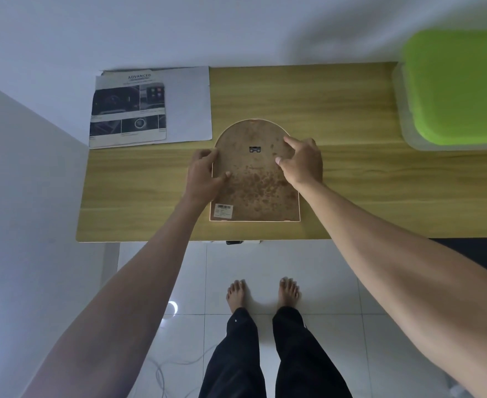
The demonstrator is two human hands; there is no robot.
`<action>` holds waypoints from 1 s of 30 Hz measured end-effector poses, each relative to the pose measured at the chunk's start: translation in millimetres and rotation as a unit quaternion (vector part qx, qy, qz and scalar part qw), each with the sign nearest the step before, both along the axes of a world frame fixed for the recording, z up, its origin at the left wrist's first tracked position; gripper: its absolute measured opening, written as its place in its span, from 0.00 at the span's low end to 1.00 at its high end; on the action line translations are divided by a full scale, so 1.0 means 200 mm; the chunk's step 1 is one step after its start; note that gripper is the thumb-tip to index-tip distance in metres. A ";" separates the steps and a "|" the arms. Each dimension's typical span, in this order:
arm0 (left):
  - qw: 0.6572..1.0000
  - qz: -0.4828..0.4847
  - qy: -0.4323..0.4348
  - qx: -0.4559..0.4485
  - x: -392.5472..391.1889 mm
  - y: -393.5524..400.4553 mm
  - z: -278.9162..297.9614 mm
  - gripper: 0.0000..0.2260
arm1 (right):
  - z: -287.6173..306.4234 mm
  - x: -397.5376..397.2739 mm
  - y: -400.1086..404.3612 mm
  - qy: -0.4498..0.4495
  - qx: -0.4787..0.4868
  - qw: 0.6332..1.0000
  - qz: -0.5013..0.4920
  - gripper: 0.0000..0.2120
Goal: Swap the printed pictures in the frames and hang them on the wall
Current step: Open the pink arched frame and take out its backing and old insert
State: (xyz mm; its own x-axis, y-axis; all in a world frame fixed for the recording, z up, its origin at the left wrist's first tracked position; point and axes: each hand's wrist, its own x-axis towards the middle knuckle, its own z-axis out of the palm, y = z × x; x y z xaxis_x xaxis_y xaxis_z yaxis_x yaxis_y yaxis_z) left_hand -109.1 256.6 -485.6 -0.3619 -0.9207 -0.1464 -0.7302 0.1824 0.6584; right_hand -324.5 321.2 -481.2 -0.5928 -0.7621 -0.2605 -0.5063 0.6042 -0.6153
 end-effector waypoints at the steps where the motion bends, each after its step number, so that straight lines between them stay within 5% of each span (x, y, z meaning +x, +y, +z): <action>1: 1.000 -0.006 -0.002 -0.006 0.00 0.00 -0.01 0.29 | 0.00 0.00 -0.01 0.002 0.011 1.000 0.005 0.28; 5: 0.997 -0.036 -0.046 -0.058 0.04 0.02 -0.02 0.35 | 0.05 0.01 -0.06 0.053 0.028 0.997 0.054 0.29; 9: 0.988 -0.108 -0.096 -0.060 0.09 0.06 -0.03 0.62 | 0.11 0.04 -0.19 0.093 0.020 0.987 0.128 0.28; 12: 0.980 -0.160 -0.104 -0.055 0.10 0.08 -0.05 0.72 | 0.11 0.07 -0.28 0.113 0.054 0.977 0.173 0.28; 30: 0.960 -0.204 -0.179 -0.066 0.09 0.10 -0.06 0.78 | 0.17 0.06 -0.52 0.120 0.176 0.952 0.222 0.32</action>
State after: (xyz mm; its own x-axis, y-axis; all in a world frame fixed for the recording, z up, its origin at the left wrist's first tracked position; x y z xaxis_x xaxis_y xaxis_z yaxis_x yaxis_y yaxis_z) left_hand -91.6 275.9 -497.7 -0.6442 -0.7323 -0.2207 -0.7558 0.5654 0.3301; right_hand -312.2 217.1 -447.4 -0.3069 -0.8419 -0.4438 -0.8599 0.4451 -0.2497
